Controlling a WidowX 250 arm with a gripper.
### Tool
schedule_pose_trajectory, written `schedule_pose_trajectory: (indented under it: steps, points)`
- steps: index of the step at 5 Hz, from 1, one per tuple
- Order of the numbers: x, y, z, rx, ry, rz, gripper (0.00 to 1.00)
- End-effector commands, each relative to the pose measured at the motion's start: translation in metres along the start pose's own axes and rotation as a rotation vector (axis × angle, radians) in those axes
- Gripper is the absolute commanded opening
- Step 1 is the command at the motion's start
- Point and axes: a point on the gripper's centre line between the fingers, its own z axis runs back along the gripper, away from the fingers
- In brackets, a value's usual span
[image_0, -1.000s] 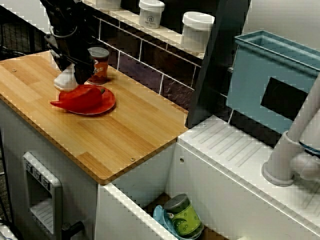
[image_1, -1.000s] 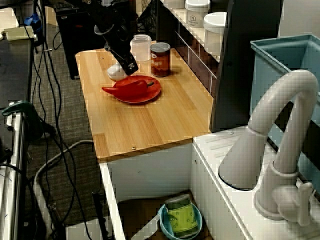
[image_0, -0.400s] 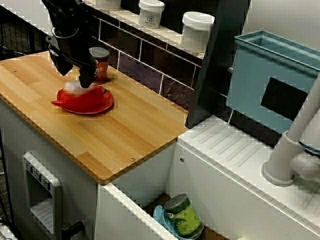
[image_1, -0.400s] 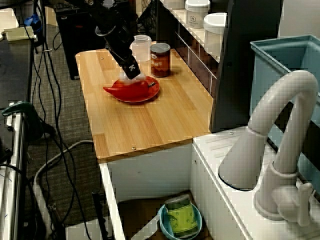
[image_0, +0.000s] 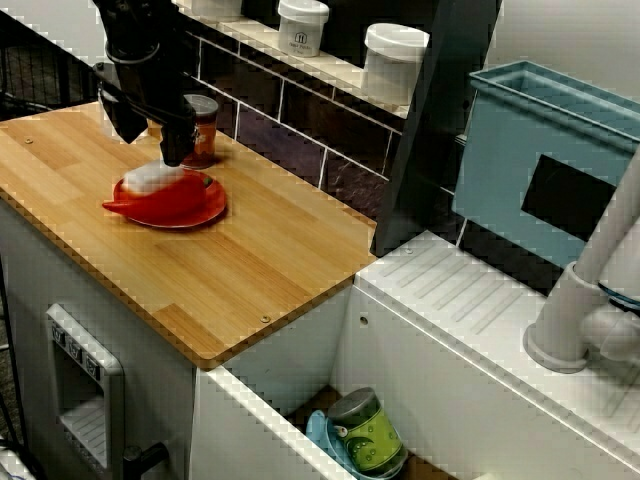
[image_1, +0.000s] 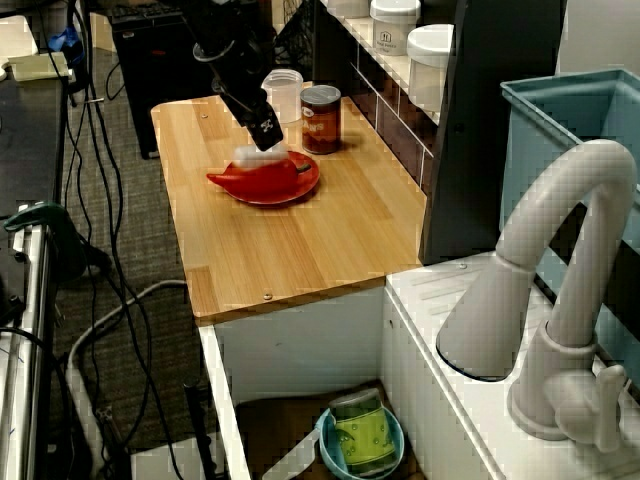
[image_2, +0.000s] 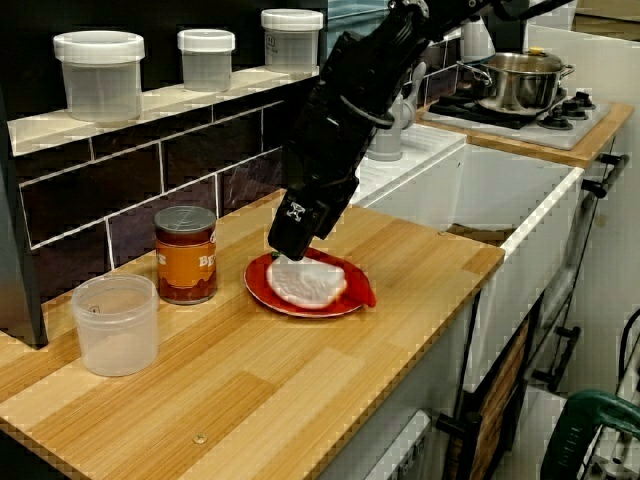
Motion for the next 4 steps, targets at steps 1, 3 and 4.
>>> schedule_pose_trajectory:
  steps: [1,3,4]
  points:
    - [0.022,0.011,0.021,-0.04,0.03,0.016,1.0]
    - [0.033,0.014,0.023,-0.042,0.043,0.051,1.0]
    - [0.037,0.02,0.018,-0.034,0.009,0.081,1.0]
